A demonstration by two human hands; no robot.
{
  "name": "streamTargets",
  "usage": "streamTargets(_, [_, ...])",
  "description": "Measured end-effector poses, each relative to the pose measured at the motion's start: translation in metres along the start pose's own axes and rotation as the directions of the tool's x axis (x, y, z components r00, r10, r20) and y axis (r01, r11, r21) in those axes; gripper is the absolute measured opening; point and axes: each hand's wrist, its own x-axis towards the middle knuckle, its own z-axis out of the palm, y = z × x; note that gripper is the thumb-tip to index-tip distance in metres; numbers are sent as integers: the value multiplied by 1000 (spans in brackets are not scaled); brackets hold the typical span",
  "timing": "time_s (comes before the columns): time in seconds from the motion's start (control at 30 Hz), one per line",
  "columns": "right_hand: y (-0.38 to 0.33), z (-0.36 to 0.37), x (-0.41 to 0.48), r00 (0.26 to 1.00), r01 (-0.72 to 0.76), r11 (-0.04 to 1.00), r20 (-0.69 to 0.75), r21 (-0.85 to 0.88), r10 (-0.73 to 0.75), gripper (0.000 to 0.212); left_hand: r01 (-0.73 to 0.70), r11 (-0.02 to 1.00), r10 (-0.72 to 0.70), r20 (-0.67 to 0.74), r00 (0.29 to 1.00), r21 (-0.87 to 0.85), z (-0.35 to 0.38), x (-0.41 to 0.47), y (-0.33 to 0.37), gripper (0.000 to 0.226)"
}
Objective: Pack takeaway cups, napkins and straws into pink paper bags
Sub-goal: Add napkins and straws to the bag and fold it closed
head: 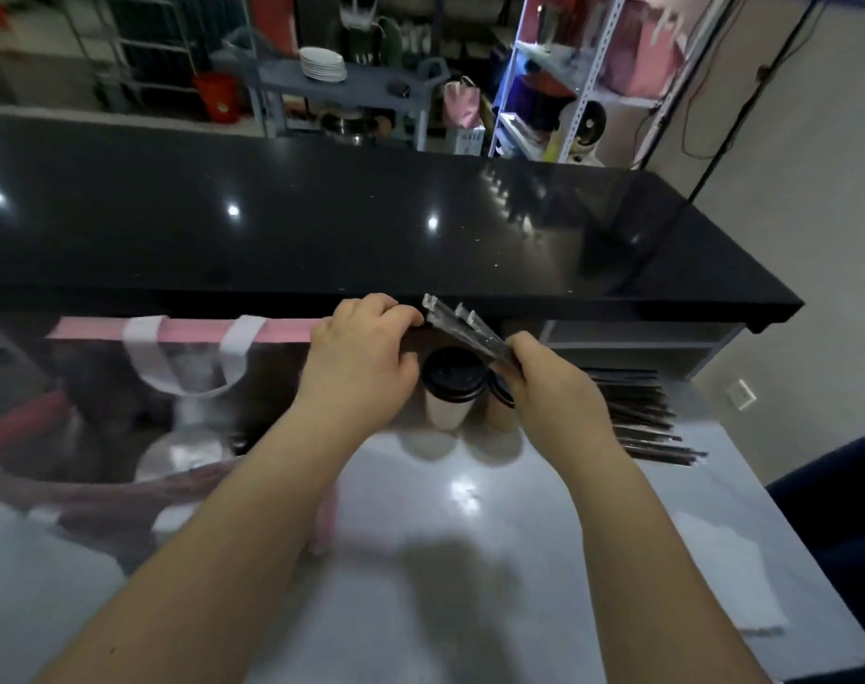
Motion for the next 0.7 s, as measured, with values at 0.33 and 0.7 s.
streamTargets(0.33, [-186, 28, 31, 969, 248, 959, -40, 136, -245, 11, 157, 982, -158, 2, 988, -104, -118, -52, -161, 29])
streamTargets(0.7, [-305, 86, 16, 911, 183, 884, 264, 431, -317, 21, 78, 933, 0, 216, 976, -351, -128, -79, -236, 26])
